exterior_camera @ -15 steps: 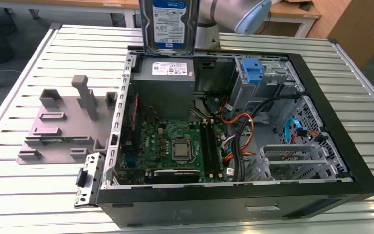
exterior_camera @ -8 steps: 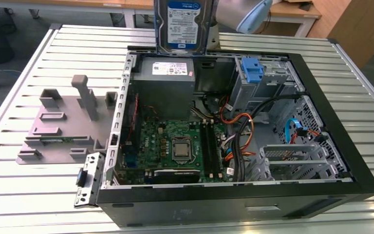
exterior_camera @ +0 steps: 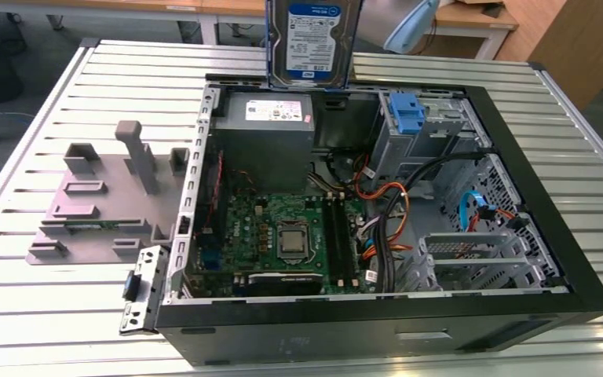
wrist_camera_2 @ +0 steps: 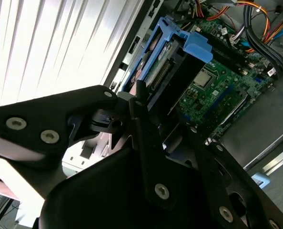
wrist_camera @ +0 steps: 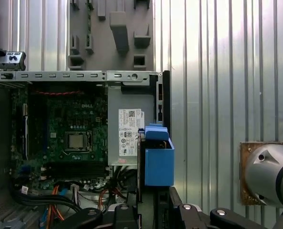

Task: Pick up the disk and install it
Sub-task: 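Pick up the disk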

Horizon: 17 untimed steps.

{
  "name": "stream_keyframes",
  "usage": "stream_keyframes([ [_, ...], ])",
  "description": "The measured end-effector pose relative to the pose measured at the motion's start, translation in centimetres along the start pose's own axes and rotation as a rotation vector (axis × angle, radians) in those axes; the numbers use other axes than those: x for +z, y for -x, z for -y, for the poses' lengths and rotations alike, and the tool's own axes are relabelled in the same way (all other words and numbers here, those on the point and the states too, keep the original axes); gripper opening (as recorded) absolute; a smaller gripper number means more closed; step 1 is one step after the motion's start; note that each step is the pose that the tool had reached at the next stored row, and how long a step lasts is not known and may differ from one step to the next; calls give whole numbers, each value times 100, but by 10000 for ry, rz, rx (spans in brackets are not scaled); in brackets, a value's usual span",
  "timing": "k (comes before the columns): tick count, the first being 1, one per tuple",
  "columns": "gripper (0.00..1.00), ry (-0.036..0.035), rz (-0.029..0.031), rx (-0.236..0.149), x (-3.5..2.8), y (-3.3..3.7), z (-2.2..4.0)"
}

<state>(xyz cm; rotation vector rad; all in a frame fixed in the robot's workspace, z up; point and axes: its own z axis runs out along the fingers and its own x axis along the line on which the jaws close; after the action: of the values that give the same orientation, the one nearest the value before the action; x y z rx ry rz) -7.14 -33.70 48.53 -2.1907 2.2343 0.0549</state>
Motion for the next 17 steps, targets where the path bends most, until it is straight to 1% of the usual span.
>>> stream_keyframes([
  [10, 35, 0, 0, -1, 1, -7, 10],
  [14, 35, 0, 0, 0, 1, -38, 25],
  [17, 35, 0, -1, 1, 1, -82, 35],
])
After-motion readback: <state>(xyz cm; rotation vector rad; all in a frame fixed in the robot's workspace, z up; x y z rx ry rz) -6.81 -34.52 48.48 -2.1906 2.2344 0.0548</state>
